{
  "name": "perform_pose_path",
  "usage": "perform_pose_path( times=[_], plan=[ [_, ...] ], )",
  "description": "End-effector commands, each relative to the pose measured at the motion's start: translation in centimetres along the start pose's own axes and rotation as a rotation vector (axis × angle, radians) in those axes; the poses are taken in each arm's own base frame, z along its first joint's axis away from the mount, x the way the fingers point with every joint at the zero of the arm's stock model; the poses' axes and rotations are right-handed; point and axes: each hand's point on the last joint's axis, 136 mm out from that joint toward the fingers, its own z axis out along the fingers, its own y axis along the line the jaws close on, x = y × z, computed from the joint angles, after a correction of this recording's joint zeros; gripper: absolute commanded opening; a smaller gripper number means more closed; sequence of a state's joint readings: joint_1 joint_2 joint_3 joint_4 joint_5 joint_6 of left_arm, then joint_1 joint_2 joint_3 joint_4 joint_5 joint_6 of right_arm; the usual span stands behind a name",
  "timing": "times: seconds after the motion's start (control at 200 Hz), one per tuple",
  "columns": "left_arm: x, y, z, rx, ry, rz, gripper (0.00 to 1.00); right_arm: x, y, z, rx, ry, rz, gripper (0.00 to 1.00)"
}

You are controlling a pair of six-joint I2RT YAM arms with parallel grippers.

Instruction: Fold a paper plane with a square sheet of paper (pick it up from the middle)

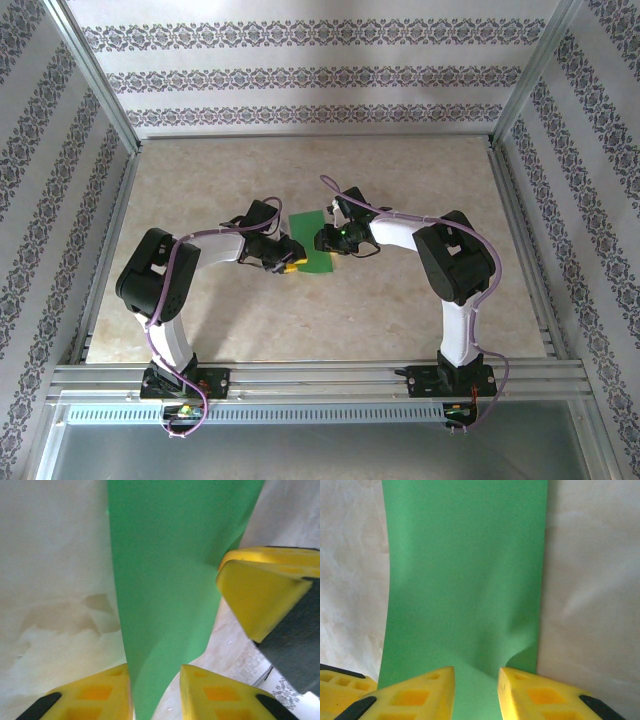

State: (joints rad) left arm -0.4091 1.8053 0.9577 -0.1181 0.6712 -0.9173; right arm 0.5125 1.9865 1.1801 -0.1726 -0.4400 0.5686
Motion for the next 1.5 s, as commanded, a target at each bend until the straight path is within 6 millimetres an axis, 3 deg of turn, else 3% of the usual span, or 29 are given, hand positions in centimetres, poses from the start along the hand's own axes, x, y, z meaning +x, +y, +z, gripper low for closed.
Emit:
perform_pose_path(
  times=[0.0, 0.385, 0.655, 0.829, 0.979, 1.244, 1.494],
  plan=[
    [-1.4, -0.7, -0.2, 0.066, -0.035, -0.030, 0.28, 3.0, -3.7, 0.8, 0.103, 0.093, 0.056, 0.34],
    [-2.9, 0.2, 0.0, 0.035, -0.052, -0.056, 0.25, 2.8, -3.3, 0.4, 0.093, 0.080, 0.048, 0.34],
    [-3.6, 0.0, 0.2, 0.043, -0.063, -0.078, 0.14, 1.6, -2.0, -0.8, 0.057, 0.038, 0.009, 0.37],
    [-3.9, -0.4, 0.0, 0.068, -0.076, -0.139, 0.02, -0.4, 0.7, -4.2, 0.017, -0.090, -0.111, 0.43],
    [-4.1, -1.2, -0.3, 0.113, -0.086, -0.185, 0.00, -1.1, 1.0, -6.9, 0.072, -0.207, -0.227, 0.47],
    [-4.1, -2.0, -0.9, 0.136, -0.087, -0.232, 0.00, 1.7, 3.9, -7.3, 0.139, -0.315, -0.654, 0.52],
    [-4.0, -2.0, -0.9, 0.129, -0.086, -0.244, 0.00, 4.4, 5.6, -4.4, 0.136, -0.228, -0.900, 0.64]
  ],
)
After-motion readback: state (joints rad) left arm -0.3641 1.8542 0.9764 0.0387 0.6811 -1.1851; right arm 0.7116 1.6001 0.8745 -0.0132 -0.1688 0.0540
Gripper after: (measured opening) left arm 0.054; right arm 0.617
